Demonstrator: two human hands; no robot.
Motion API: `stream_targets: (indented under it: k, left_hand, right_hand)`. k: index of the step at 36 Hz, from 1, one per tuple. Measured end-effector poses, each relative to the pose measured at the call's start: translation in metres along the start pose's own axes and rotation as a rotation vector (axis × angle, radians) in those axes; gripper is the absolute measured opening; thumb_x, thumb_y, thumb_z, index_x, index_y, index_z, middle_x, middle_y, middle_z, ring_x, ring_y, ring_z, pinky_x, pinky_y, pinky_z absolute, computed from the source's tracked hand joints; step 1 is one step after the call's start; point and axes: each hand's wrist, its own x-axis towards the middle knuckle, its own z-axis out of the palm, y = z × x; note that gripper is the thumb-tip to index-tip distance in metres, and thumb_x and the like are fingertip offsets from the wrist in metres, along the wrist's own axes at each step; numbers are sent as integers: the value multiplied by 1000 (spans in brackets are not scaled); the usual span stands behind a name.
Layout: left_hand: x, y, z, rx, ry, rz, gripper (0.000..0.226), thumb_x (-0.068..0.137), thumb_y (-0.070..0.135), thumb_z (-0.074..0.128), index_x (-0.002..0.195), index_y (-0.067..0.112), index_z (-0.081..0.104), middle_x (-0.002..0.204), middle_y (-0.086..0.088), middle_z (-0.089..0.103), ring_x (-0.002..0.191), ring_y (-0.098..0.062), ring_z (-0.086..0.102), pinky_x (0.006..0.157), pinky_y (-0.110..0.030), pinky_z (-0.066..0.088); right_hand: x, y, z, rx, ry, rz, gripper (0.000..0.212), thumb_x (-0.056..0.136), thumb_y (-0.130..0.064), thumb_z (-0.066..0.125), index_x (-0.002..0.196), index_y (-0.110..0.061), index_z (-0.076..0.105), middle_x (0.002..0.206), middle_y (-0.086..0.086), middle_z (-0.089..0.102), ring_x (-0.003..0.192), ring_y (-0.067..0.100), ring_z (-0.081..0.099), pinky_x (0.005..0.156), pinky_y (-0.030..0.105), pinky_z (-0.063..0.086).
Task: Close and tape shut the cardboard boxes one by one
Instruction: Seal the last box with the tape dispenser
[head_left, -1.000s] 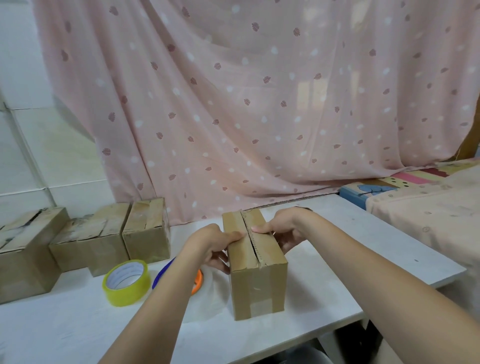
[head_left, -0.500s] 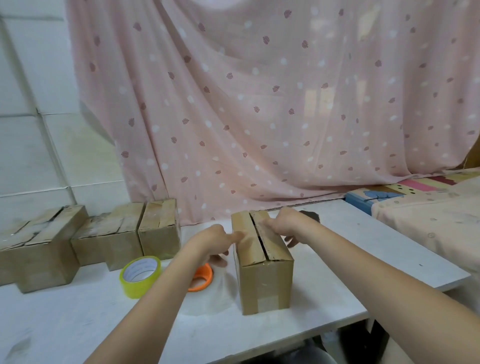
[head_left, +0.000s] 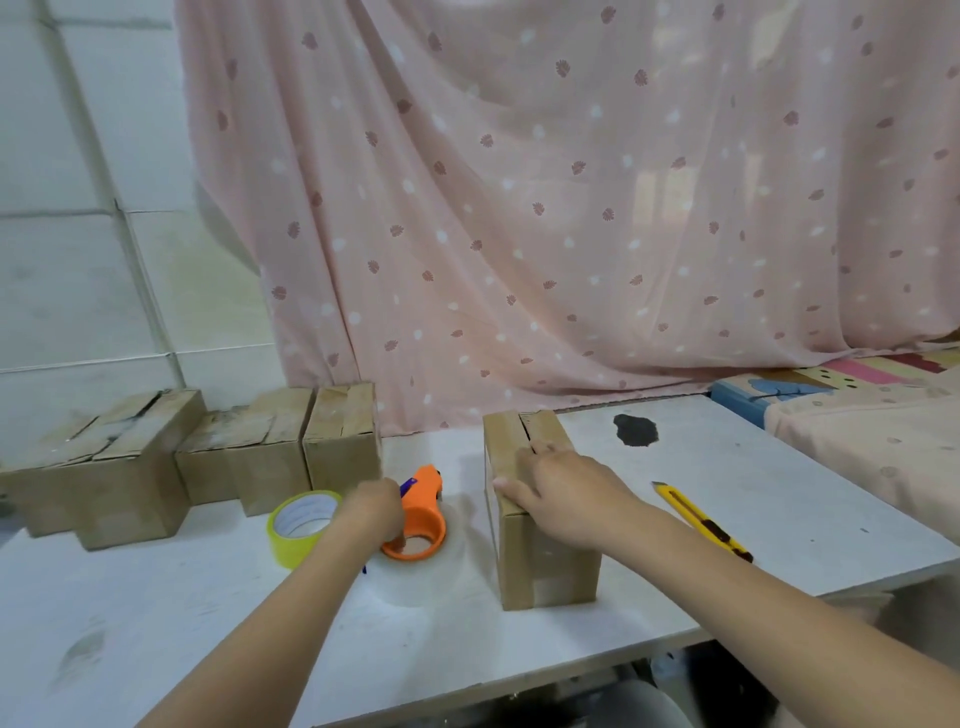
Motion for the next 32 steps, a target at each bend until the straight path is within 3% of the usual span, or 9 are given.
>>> stream_targets:
  k: [5, 8, 11, 14, 16, 18, 22, 26, 32]
  left_hand:
    - [2, -7, 1, -102, -9, 15, 5, 99, 9, 44, 102, 9, 47, 75, -3, 46, 71, -17, 54, 56, -21, 42]
    - [2, -15, -5, -258, 21, 44, 20, 99, 17, 49, 114, 4, 51, 80, -4, 50, 77, -22, 54, 49, -21, 37]
    - [-4, -24, -13, -436, 79, 35, 35, 95, 23, 61, 115, 4, 40, 98, -11, 57, 75, -24, 55, 49, -27, 43]
    - [-11, -34, -28, -554, 148, 30, 39, 86, 23, 72, 104, 6, 42, 88, -9, 54, 67, -21, 51, 51, -28, 41]
    - [-14, -40, -39, -597, 187, 76, 33, 82, 20, 75, 101, 4, 53, 82, -9, 56, 66, -21, 52, 56, -28, 39]
    - [-22, -42, -49, -668, 205, 144, 23, 81, 13, 72, 96, 8, 55, 84, -11, 60, 69, -23, 54, 61, -28, 41]
    - [-39, -38, -64, -686, 298, 269, 31, 80, 4, 67, 108, 15, 56, 98, -15, 63, 75, -22, 58, 64, -29, 45]
    - [-48, -28, -73, -626, 414, 349, 41, 79, 3, 69, 110, 21, 50, 94, -1, 54, 80, -16, 55, 67, -26, 43]
    - [-55, -15, -79, -487, 470, 426, 44, 77, 0, 67, 109, 22, 46, 89, 2, 50, 77, -9, 51, 61, -18, 39]
  right_hand:
    - [-4, 0, -4, -29, -5, -4, 53, 102, -58, 31, 120, -13, 54, 125, 5, 53, 120, 28, 49, 81, 39, 40]
    - [-6, 1, -9, -32, -4, 0, 49, 102, -56, 36, 117, -13, 55, 120, 5, 56, 111, 30, 55, 80, 39, 44]
    - [-7, -1, -16, -32, -16, 11, 46, 102, -54, 40, 109, -12, 57, 106, 5, 59, 99, 30, 57, 74, 37, 45]
    - [-5, -1, -23, 34, -41, 42, 39, 101, -46, 45, 87, -11, 55, 82, 3, 54, 86, 30, 57, 67, 37, 44]
    - [0, -1, -30, 104, -9, 55, 30, 100, -35, 46, 84, -13, 59, 76, 1, 50, 85, 29, 56, 66, 33, 44]
    - [7, -4, -39, 222, 96, 65, 21, 97, -24, 47, 88, -21, 66, 77, -2, 58, 86, 26, 55, 63, 28, 43]
    - [22, -19, -59, 646, 251, 183, 24, 94, -16, 52, 92, -3, 71, 82, 10, 74, 78, 28, 71, 71, 36, 60]
    - [33, -31, -70, 1130, 123, 335, 23, 98, -13, 53, 106, 6, 64, 89, 20, 73, 71, 29, 73, 68, 38, 64]
    - [36, -30, -79, 1454, -44, 384, 22, 101, -12, 57, 111, 6, 65, 93, 24, 74, 84, 35, 75, 73, 43, 63]
